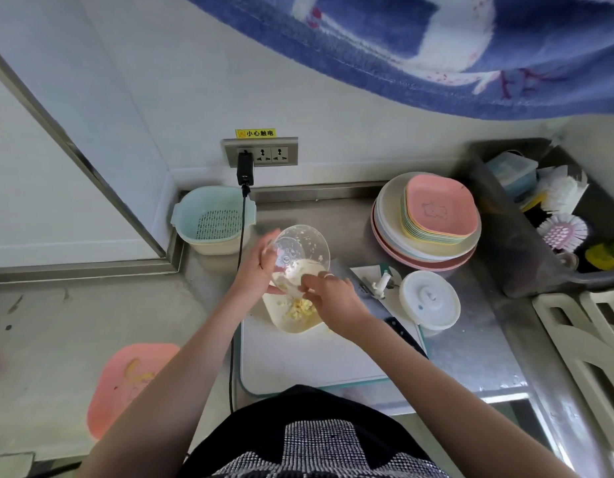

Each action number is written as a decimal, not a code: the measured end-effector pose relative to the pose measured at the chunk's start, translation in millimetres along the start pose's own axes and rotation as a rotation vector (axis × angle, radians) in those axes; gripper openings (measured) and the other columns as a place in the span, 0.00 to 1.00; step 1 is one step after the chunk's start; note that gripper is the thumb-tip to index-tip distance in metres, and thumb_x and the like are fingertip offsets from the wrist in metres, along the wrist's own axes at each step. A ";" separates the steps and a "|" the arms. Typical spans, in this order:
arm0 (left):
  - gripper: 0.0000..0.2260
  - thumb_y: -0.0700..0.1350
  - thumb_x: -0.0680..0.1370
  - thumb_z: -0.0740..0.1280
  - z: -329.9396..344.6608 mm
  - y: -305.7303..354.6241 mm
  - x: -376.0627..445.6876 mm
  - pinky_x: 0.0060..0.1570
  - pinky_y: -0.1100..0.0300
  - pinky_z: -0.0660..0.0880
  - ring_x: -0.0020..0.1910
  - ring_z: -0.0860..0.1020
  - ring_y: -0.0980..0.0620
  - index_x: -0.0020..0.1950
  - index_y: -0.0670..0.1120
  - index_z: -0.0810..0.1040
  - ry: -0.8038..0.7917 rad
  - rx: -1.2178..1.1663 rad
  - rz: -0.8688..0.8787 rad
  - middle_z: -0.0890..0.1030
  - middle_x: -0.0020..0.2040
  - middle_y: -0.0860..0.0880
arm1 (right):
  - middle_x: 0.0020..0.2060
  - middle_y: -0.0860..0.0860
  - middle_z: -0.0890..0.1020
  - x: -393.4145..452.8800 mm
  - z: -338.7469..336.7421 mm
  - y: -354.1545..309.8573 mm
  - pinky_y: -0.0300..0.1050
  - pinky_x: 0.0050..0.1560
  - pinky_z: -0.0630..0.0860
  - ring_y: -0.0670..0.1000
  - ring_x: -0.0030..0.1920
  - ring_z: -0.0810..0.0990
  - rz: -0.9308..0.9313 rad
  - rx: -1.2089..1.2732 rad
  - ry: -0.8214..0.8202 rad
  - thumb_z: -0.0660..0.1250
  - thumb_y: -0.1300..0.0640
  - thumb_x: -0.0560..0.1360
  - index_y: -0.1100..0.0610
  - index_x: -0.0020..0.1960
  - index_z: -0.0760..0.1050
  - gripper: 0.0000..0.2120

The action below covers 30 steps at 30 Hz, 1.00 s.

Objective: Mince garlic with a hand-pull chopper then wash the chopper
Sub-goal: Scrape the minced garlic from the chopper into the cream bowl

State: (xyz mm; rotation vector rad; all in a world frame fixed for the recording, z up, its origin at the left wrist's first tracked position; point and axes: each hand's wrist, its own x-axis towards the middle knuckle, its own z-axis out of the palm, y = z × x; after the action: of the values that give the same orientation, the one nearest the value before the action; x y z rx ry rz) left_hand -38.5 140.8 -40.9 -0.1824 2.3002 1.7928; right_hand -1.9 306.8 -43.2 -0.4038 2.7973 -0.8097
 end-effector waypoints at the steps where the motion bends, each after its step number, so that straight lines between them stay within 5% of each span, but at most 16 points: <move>1: 0.17 0.48 0.83 0.54 -1.9 -0.3 0.4 0.34 0.48 0.82 0.49 0.80 0.57 0.72 0.55 0.65 -0.001 0.018 0.009 0.70 0.63 0.50 | 0.47 0.55 0.79 -1.8 -2.2 6.2 0.47 0.51 0.68 0.58 0.49 0.77 0.005 -0.019 -0.024 0.62 0.60 0.78 0.55 0.53 0.76 0.06; 6: 0.19 0.44 0.82 0.58 7.9 -3.6 0.2 0.28 0.65 0.78 0.45 0.77 0.58 0.74 0.52 0.65 -0.019 0.102 0.080 0.72 0.61 0.46 | 0.46 0.56 0.77 7.4 -16.6 10.8 0.49 0.47 0.73 0.57 0.45 0.76 0.049 0.073 0.123 0.65 0.61 0.77 0.56 0.53 0.76 0.06; 12: 0.26 0.41 0.81 0.62 7.5 -4.9 5.9 0.31 0.59 0.81 0.46 0.75 0.59 0.77 0.53 0.58 0.000 0.118 0.062 0.62 0.70 0.50 | 0.50 0.53 0.79 4.0 -14.5 25.3 0.48 0.53 0.72 0.56 0.51 0.77 0.117 0.011 -0.093 0.64 0.57 0.78 0.52 0.53 0.76 0.05; 15: 0.26 0.41 0.80 0.62 4.1 -8.8 7.0 0.32 0.61 0.80 0.55 0.73 0.52 0.77 0.49 0.58 0.011 0.124 0.012 0.61 0.73 0.46 | 0.45 0.50 0.76 5.1 -25.7 34.2 0.44 0.47 0.69 0.57 0.48 0.77 0.148 0.007 0.038 0.63 0.59 0.78 0.54 0.54 0.77 0.07; 19: 0.23 0.40 0.80 0.62 8.7 -8.4 4.7 0.29 0.67 0.77 0.54 0.72 0.53 0.75 0.45 0.61 0.014 0.136 -0.001 0.63 0.71 0.45 | 0.41 0.55 0.74 23.9 -32.2 22.0 0.46 0.42 0.65 0.59 0.41 0.74 0.047 -0.150 0.244 0.59 0.63 0.78 0.58 0.56 0.73 0.09; 26: 0.18 0.42 0.81 0.62 11.5 3.3 3.9 0.28 0.70 0.76 0.43 0.73 0.61 0.70 0.42 0.66 0.113 0.148 0.052 0.68 0.61 0.48 | 0.38 0.51 0.69 11.0 -13.1 22.6 0.45 0.37 0.65 0.55 0.38 0.69 0.018 -0.244 0.045 0.58 0.66 0.77 0.55 0.54 0.69 0.09; 30: 0.19 0.44 0.80 0.63 11.0 -0.3 4.9 0.30 0.62 0.79 0.44 0.75 0.56 0.69 0.42 0.65 0.087 0.165 0.043 0.68 0.62 0.46 | 0.36 0.54 0.68 19.8 -22.8 22.2 0.45 0.39 0.62 0.56 0.38 0.67 0.066 -0.263 0.296 0.62 0.71 0.68 0.58 0.49 0.71 0.12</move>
State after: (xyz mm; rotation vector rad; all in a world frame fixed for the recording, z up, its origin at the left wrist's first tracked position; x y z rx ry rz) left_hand -42.1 151.6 -44.9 -0.1878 2.5168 1.6348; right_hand -31.1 329.8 -38.6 -0.2460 3.1880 -0.5248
